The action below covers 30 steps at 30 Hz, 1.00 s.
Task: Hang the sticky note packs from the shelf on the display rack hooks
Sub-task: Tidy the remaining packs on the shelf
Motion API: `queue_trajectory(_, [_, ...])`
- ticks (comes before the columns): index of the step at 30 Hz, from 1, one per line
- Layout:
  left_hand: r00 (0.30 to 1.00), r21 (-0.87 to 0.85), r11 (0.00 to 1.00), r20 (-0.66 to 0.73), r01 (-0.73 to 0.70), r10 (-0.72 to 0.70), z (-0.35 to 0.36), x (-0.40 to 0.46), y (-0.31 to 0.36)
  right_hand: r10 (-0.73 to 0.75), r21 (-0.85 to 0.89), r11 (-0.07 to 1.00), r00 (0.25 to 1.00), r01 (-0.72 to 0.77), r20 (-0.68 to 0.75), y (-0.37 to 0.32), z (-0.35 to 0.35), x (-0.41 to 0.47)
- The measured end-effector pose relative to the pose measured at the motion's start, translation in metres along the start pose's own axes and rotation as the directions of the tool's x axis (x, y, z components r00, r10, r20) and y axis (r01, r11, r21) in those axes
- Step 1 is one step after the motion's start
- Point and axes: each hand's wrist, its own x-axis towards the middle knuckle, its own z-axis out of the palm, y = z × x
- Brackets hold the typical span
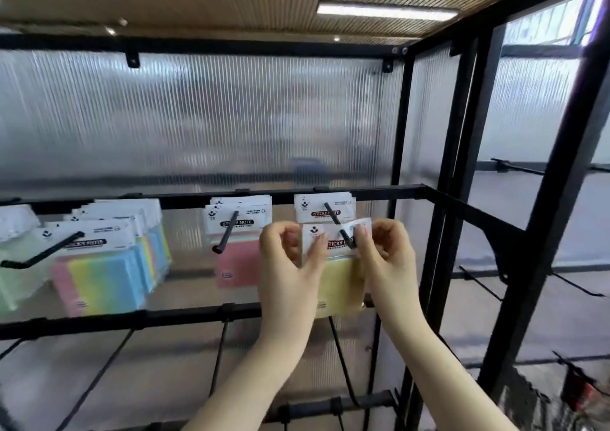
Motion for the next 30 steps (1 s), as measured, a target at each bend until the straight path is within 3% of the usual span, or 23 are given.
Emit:
queue_trajectory(6, [0.992, 0.199, 0.975, -0.094, 0.098, -0.080, 0.014, 0.019, -0.014, 0.152, -0.060, 0.986, 0.988, -0.153, -0.012, 0.024, 0.004, 0.024])
queue_trajectory(18, [0.987, 0.334, 0.933, 0.039, 0.136, -0.158, 0.022, 0.012, -0.042, 0.329, -0.227, 0.921, 0.944, -0.316, 0.022, 0.046, 0.012, 0.032])
queue_trajectory(24, [0.928, 0.431, 0.884, 0.222, 0.182, -0.299, -0.008, -0.014, -0.057, 0.557, -0.312, 0.799, 0.828, -0.514, 0.061, 0.064, 0.007, -0.007])
queue_trajectory(27, [0.901, 0.481, 0.859, 0.274, 0.176, -0.337, -0.034, -0.026, -0.059, 0.666, -0.340, 0.724, 0.736, -0.600, 0.120, 0.066, 0.015, -0.035])
queue_trajectory(30, [0.911, 0.513, 0.843, 0.251, 0.161, -0.327, -0.067, -0.039, -0.060, 0.651, -0.373, 0.742, 0.733, -0.557, 0.198, 0.058, 0.034, -0.067])
